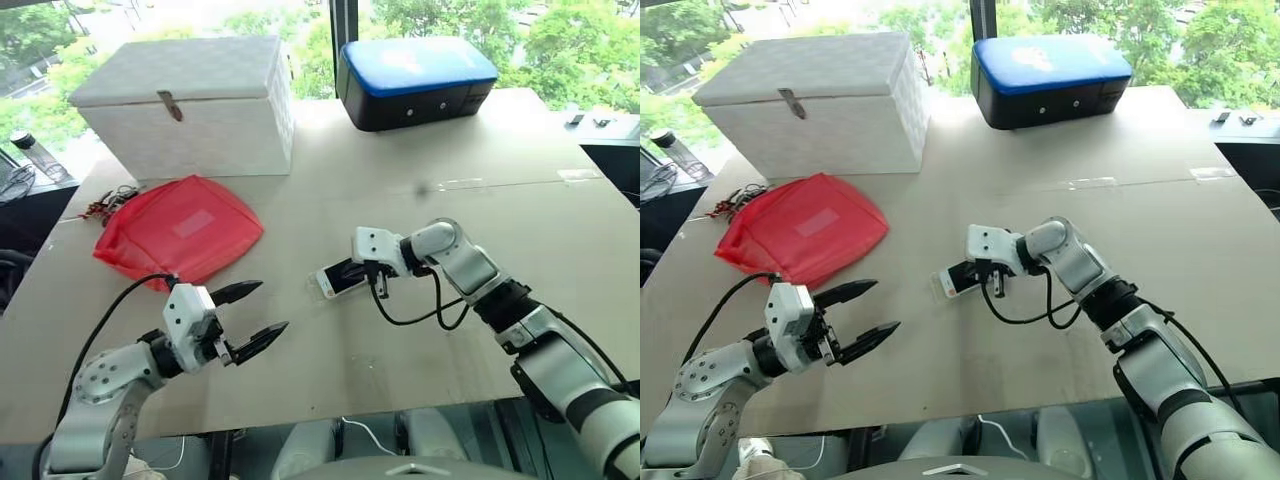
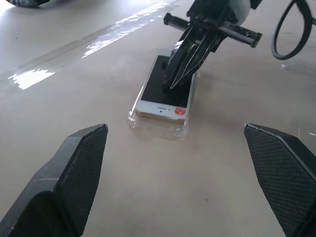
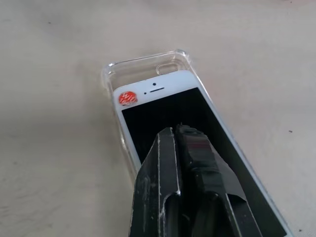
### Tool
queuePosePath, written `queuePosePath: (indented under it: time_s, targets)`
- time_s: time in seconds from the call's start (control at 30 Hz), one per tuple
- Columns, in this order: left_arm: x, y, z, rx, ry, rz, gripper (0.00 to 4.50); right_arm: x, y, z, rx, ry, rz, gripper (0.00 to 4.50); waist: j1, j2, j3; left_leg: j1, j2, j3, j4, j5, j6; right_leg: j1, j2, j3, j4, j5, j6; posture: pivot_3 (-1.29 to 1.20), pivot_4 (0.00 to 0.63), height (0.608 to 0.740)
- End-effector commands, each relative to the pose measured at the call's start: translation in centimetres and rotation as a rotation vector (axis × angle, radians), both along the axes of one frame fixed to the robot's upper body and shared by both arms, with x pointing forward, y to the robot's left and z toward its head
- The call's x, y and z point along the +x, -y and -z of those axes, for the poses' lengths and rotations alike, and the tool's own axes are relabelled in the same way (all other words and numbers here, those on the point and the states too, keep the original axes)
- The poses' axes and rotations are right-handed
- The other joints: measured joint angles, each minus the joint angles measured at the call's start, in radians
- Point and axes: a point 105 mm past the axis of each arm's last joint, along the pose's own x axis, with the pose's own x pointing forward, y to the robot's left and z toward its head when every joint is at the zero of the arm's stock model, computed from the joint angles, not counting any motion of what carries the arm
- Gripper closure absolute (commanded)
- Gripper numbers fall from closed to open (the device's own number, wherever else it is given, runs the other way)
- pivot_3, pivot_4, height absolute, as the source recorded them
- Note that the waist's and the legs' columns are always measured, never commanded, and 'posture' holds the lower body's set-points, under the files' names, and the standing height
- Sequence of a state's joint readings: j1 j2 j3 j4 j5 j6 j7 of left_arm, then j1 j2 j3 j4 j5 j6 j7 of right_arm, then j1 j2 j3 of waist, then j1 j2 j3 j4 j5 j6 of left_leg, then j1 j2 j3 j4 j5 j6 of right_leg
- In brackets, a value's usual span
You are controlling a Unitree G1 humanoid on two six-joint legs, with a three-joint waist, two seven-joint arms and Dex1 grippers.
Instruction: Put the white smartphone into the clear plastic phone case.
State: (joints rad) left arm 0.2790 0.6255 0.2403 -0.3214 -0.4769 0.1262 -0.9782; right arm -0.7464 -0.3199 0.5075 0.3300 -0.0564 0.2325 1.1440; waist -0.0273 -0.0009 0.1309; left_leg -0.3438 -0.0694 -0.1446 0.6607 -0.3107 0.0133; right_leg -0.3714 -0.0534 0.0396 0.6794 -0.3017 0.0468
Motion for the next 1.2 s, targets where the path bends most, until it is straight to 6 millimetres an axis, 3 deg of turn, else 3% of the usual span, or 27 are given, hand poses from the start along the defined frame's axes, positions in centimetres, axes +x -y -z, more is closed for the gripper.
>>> queuePosePath:
  time_s: [0.03,0.1,0.13,0.23,0.37,0.4,0.57,0.8,0.9,1.03,1.2]
  targets:
    - [0.5,0.4,-0.2,0.014,0.012,-0.018,0.0,-0.9,1.2,-0.9,0.09,-0.1,0.053,4.47,0.006,0.001,0.001,0.0,0.0,0.0,0.0,0.0,0.0,0.0,0.0,0.0,0.0,0.0,0.0,0.0,0.15,0.74]
    - [0.7,0.6,0.0,0.014,0.003,-0.021,0.55,-1.4,1.2,-4.6,0.222,-0.068,0.061,4.5,0.01,0.002,0.002,-0.004,0.0,0.0,0.0,0.0,0.0,-0.004,0.0,0.0,0.0,0.0,0.0,0.0,0.15,0.74]
    - [0.7,0.7,0.0,0.014,0.001,-0.021,0.87,-1.6,1.4,-5.4,0.243,-0.055,0.069,4.5,0.01,0.003,0.003,-0.008,0.0,0.0,0.0,0.002,-0.004,-0.008,0.0,0.0,0.0,0.0,0.0,0.0,0.15,0.74]
    - [0.7,1.4,0.2,0.016,-0.011,0.002,2.49,-1.9,2.7,-8.4,0.318,-0.007,0.165,4.5,0.004,0.003,0.003,-0.023,0.001,0.0,0.001,0.003,-0.005,-0.023,0.0,0.001,0.001,0.0,0.0,0.0,0.15,0.74]
    - [1.0,2.2,1.3,0.029,-0.057,0.016,4.34,-1.3,6.0,-8.6,0.256,0.094,0.351,4.5,0.002,0.002,0.003,-0.028,0.0,-0.001,0.0,0.003,-0.005,-0.027,-0.001,-0.001,-0.002,0.0,0.0,0.0,0.15,0.74]
    - [1.2,2.4,1.6,0.03,-0.067,0.013,4.48,-0.9,6.9,-8.1,0.223,0.122,0.403,4.5,0.003,0.002,0.003,-0.028,0.0,-0.001,0.0,0.002,-0.005,-0.026,-0.001,-0.001,-0.003,0.0,0.0,0.0,0.15,0.74]
    - [2.9,2.6,3.0,0.053,-0.078,-0.023,4.48,0.7,8.8,-5.7,0.12,0.184,0.567,4.5,0.006,0.003,0.005,-0.028,0.0,0.001,0.0,0.003,-0.005,-0.027,-0.001,0.0,-0.001,0.0,0.0,0.0,0.15,0.74]
    - [5.3,3.8,4.2,0.092,-0.094,-0.028,4.48,0.8,6.5,-2.2,0.04,0.201,0.507,4.5,0.009,0.003,0.005,-0.026,0.001,0.001,0.002,0.004,-0.006,-0.025,0.0,0.0,0.001,0.0,0.0,0.0,0.15,0.74]
    - [5.6,4.0,4.3,0.09,-0.099,-0.035,4.48,0.1,5.3,-1.7,0.027,0.197,0.445,4.5,0.01,0.003,0.005,-0.027,0.0,0.001,0.003,0.003,-0.006,-0.025,0.0,0.0,0.0,0.0,0.0,0.0,0.15,0.74]
    - [5.6,4.7,4.2,0.087,-0.102,-0.015,4.48,-3.0,0.9,-2.1,0.065,0.148,0.212,4.5,0.009,0.003,0.005,-0.026,0.001,0.0,0.003,0.004,-0.006,-0.025,0.0,0.0,0.001,0.0,0.0,0.0,0.15,0.74]
    - [7.6,5.6,3.4,0.07,-0.069,-0.04,4.48,-2.3,1.0,-3.0,0.045,0.149,0.168,4.5,0.01,0.003,0.005,-0.023,0.001,0.0,0.005,0.004,-0.006,-0.022,0.001,-0.001,0.004,0.001,0.0,0.0,0.15,0.74]
